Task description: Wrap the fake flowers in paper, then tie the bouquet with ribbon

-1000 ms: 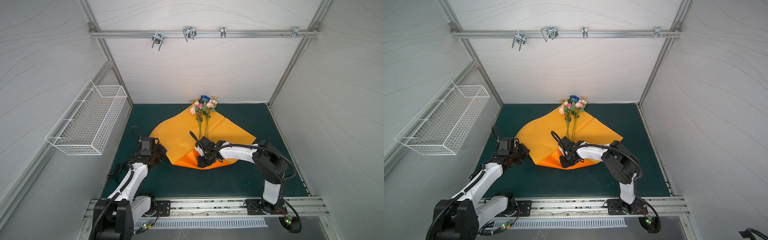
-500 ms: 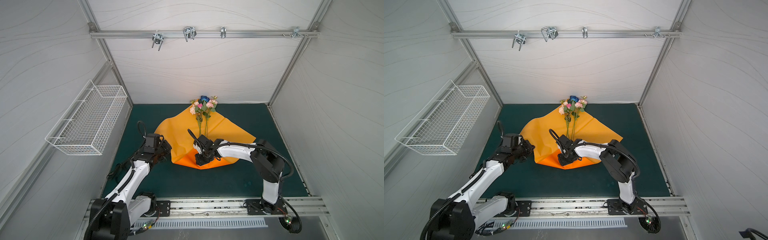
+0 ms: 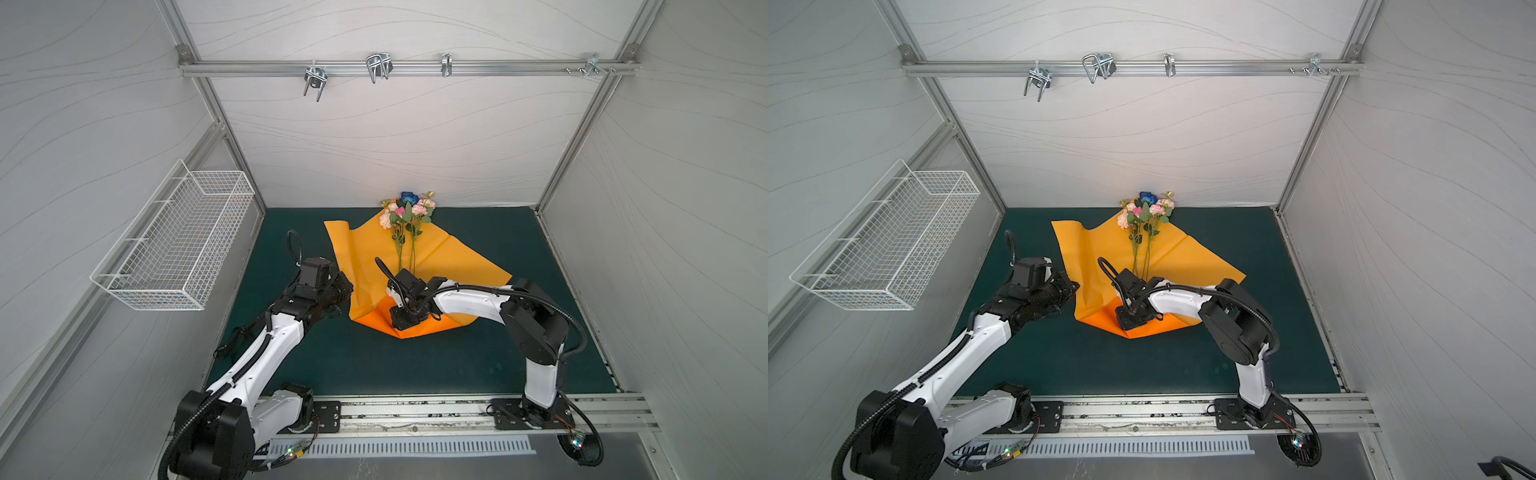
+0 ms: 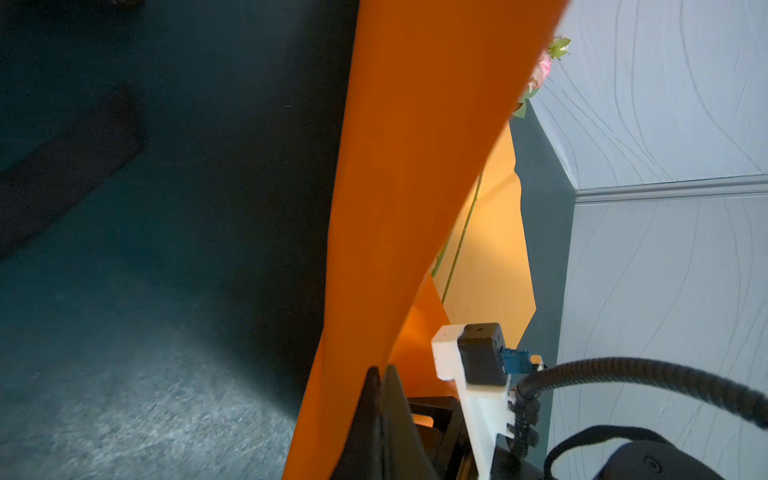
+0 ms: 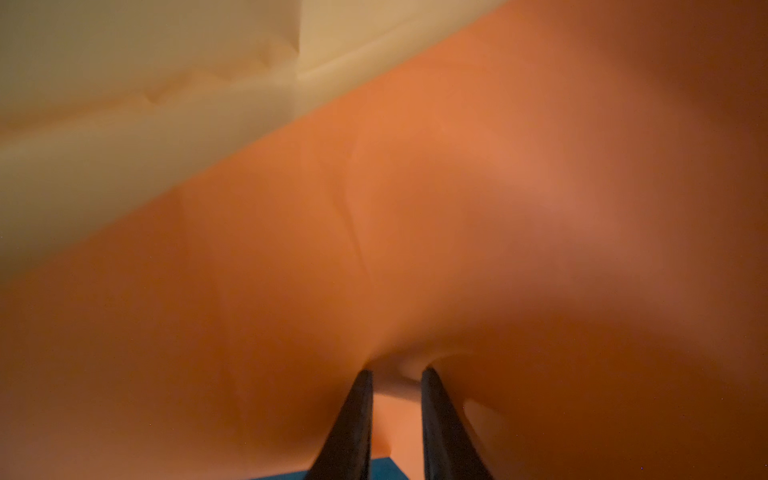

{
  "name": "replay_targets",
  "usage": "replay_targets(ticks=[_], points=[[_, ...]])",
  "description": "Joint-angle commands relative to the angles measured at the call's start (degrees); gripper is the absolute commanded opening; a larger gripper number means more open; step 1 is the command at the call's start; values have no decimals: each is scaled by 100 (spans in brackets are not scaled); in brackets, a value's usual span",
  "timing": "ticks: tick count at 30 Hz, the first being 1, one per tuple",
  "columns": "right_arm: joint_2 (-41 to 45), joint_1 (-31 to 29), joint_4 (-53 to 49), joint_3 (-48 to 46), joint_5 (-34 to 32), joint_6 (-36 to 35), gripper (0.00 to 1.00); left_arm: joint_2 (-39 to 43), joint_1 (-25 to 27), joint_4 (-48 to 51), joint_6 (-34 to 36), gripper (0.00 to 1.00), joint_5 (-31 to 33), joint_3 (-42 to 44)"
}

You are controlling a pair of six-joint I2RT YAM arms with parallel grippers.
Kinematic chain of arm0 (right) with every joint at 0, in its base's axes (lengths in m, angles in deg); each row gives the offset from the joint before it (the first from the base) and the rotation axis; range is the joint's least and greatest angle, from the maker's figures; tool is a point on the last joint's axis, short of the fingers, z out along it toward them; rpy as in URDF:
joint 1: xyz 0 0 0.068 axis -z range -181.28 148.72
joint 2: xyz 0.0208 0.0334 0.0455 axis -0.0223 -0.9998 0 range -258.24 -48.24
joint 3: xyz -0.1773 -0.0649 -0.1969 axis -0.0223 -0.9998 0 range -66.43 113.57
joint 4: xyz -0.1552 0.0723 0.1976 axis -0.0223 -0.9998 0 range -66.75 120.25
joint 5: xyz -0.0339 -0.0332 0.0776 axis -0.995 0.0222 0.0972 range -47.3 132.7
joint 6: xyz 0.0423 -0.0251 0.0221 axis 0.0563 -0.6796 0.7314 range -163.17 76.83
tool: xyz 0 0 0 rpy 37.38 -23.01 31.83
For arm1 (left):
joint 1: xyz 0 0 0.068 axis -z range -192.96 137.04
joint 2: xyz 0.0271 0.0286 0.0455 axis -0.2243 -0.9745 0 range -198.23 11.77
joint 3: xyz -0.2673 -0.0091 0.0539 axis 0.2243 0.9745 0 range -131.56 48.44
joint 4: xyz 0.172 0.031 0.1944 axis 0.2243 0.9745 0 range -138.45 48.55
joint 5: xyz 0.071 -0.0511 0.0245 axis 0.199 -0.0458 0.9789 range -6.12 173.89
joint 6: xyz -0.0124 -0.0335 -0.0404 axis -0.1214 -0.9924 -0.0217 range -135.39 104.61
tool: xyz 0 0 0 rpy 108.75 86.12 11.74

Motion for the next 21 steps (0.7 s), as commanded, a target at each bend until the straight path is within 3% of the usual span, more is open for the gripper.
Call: replay_targets(ticks=[1,12,21], points=[[393,9,-176,-129,42,27,25,-129,53,-33,87,0,78,-427],[1134,1,-378,-397,-150,87,26,-397,94,36,58,0,70,-594],[1165,-175,-238,-836,-153,255,17,-424,132,-60,6,0,12,-598]])
